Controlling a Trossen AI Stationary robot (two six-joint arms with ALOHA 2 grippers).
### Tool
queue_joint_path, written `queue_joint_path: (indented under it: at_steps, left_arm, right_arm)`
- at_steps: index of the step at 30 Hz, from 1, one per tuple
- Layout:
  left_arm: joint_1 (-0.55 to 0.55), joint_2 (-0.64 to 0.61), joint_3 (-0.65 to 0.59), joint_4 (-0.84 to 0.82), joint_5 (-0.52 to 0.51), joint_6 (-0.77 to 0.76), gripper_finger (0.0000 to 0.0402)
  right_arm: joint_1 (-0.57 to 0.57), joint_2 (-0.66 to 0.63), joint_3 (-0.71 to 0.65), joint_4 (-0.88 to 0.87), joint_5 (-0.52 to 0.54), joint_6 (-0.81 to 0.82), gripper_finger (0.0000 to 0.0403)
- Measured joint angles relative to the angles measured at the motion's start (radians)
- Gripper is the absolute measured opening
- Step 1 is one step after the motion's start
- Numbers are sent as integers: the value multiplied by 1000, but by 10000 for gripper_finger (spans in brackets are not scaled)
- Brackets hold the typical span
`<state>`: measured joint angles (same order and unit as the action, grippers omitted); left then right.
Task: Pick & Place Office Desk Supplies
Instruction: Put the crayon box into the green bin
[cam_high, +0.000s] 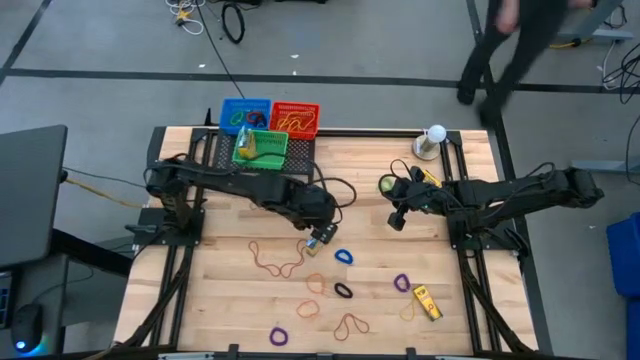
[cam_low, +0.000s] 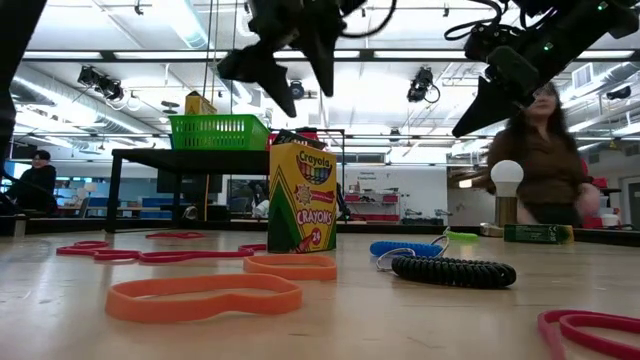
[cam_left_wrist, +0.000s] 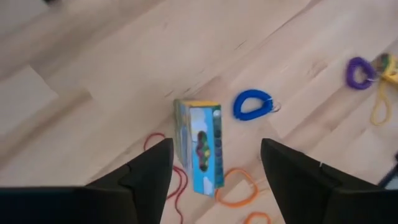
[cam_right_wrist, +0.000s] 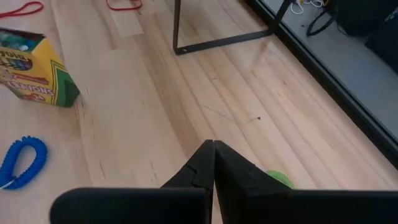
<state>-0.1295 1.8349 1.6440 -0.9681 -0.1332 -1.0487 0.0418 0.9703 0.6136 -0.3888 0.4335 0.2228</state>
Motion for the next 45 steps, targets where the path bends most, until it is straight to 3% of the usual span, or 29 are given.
queue_joint_path:
  at_steps: [15, 28, 39, 45]
  left_arm:
    - [-12, 90, 1, 63, 29, -81, 247]
    - [-23, 141, 1, 5, -13, -104, 241]
    - [-29, 199, 0, 15, 56, -62, 229]
    - [-21, 199, 0, 15, 69, -38, 189]
  right_arm:
    - [0, 0, 0, 4, -4, -16, 11]
    - [0, 1, 0, 14, -3, -30, 11]
    - [0, 1, 0, 19, -3, -30, 11]
    - [0, 1, 0, 19, -1, -30, 11]
